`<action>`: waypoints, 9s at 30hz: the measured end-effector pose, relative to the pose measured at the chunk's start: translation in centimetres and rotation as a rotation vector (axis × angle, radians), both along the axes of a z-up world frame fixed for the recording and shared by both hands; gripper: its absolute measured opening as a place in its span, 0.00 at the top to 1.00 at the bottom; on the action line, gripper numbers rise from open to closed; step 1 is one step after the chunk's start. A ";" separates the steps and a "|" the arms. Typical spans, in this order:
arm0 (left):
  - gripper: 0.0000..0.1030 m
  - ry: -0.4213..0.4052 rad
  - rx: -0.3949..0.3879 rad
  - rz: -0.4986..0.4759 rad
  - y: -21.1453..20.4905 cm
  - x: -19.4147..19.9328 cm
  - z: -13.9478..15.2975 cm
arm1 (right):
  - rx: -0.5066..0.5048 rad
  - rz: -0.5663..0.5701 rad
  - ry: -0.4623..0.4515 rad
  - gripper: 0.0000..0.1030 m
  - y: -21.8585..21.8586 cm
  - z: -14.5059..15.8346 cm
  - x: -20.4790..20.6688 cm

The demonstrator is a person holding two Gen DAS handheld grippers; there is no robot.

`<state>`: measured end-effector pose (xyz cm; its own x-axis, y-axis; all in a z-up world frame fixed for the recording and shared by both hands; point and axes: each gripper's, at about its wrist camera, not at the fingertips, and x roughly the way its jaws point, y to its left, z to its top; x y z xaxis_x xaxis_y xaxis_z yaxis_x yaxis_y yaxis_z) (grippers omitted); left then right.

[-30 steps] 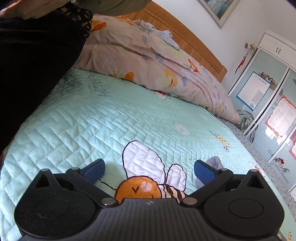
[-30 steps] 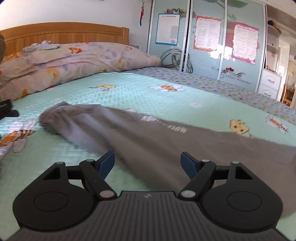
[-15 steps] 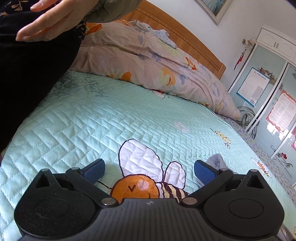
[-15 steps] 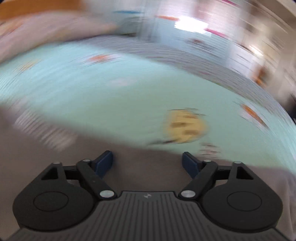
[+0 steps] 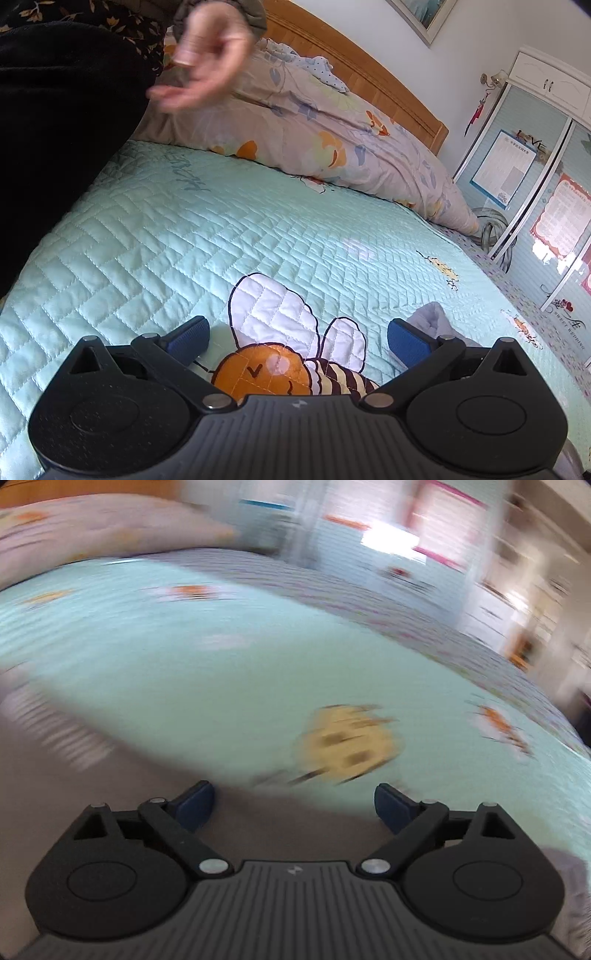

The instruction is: Fold clothes

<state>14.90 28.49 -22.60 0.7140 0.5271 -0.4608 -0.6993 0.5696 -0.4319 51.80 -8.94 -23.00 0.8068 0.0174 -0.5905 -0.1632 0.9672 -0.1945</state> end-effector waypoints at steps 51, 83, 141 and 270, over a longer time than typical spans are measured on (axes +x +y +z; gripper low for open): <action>0.01 0.019 0.023 0.009 -0.6 0.9 -0.1 | 0.282 -0.110 0.007 0.17 -14.8 1.9 -17.3; 0.01 0.061 0.064 0.021 -1.6 2.1 -0.2 | 0.658 -0.611 -0.204 0.12 -37.5 4.1 -30.7; 0.01 0.139 0.115 0.036 -2.5 3.0 -0.1 | 0.996 -0.601 -0.032 0.87 -36.6 -1.5 -20.0; 0.00 0.033 0.051 -0.517 -10.8 -1.0 -1.2 | 1.113 -0.506 -0.336 0.41 -25.7 -4.7 -43.6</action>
<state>13.93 17.72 -23.83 0.8726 0.1315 -0.4704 -0.3334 0.8642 -0.3768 8.20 -34.68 -27.65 0.9753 0.0180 -0.2202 0.1704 0.5735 0.8013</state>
